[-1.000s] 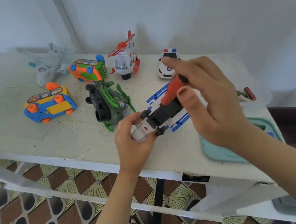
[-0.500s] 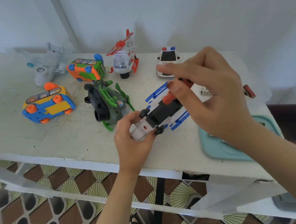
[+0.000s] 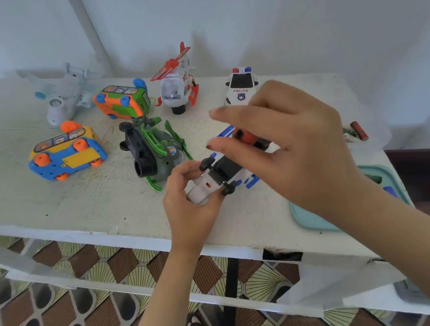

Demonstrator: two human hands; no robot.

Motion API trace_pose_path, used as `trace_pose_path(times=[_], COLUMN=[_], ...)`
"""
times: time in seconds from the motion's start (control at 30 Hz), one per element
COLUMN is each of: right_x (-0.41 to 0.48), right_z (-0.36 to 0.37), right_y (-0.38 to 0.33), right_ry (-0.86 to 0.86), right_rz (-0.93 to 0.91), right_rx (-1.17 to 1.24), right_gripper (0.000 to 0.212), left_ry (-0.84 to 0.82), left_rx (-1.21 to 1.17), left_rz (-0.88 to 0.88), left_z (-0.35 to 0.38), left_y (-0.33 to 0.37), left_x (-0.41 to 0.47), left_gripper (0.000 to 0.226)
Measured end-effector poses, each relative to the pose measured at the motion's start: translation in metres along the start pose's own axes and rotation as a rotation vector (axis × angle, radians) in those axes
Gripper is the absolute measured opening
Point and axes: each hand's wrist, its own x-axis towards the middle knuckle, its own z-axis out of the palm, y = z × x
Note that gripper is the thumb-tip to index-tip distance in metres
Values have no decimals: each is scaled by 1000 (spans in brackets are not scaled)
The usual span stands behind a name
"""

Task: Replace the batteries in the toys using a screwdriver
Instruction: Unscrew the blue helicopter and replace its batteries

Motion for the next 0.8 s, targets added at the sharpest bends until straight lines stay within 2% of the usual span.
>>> trace_pose_path(times=[0.1,0.23,0.33,0.4,0.5,0.57,0.67,0.73,0.8], right_x=[1,3,4,3,3,3,3,4,4], right_z=[0,-8,-10,-9,-3,0,-3,-6,-8], right_y=[-1,0,-2,-2,4,7,8,6,5], right_ry=[-48,-192,-162,-85,9,12,-130,-188,-170], right_rz=[25,141,287,290,202,145,131,146,185], right_rx=[43,406,602,522,282,198,283,393,482], right_gripper=[35,39,42,39,25,26,44,44,38], left_ry=[-1,0,8,15,9,0,-7,-7,-5], left_rx=[-16,-7,10,14,7,10,16,26,29], left_rz=[-5,-10,-9,-10,-21,-24,-23,-21,-18], left_z=[0,0,0,0,0,0,0,0,1], left_y=[-1,-1,-1,-1,-3,-4,-5,-4,-4], left_x=[-1,-1,-1,-1,-2,-2,-3,-2,-2], left_gripper=[49,49,49,48,47,47,48,48,47])
